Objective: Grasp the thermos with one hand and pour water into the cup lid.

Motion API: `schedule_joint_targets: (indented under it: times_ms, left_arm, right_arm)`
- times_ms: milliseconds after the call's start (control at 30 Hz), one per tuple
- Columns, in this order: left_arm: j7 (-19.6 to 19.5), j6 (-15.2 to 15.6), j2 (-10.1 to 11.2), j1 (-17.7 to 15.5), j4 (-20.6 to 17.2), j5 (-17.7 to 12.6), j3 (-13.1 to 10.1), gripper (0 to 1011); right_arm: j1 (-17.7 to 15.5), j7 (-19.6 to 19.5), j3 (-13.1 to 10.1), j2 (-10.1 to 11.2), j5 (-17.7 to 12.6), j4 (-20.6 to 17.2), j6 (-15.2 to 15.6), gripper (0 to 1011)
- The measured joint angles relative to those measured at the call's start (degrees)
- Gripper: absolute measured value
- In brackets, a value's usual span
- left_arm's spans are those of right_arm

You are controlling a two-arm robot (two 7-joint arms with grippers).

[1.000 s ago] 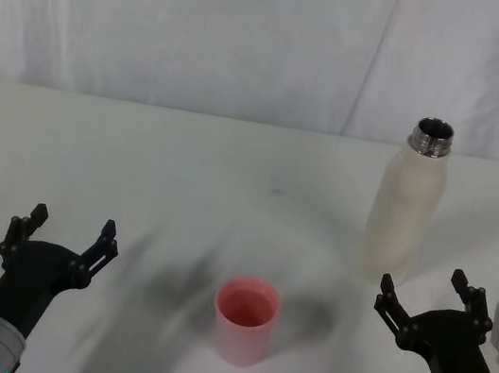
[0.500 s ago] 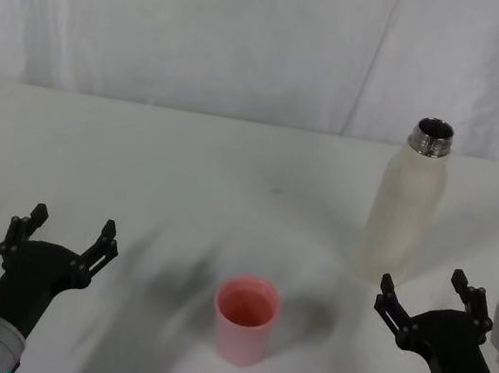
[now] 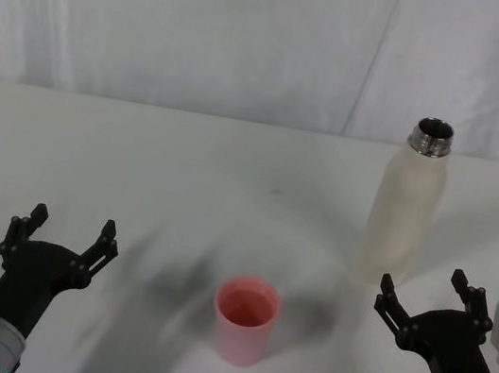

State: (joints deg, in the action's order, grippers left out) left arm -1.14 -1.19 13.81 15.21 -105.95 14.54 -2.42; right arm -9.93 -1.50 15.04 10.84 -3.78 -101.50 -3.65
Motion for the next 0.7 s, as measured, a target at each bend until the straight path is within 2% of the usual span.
schedule_joint_targets:
  times_ms: [700]
  left_arm:
    - [0.0, 0.0, 0.0, 0.0, 0.0, 0.0, 0.0, 1001]
  right_arm:
    - [0.0, 0.0, 0.0, 0.0, 0.0, 0.0, 0.0, 1001]
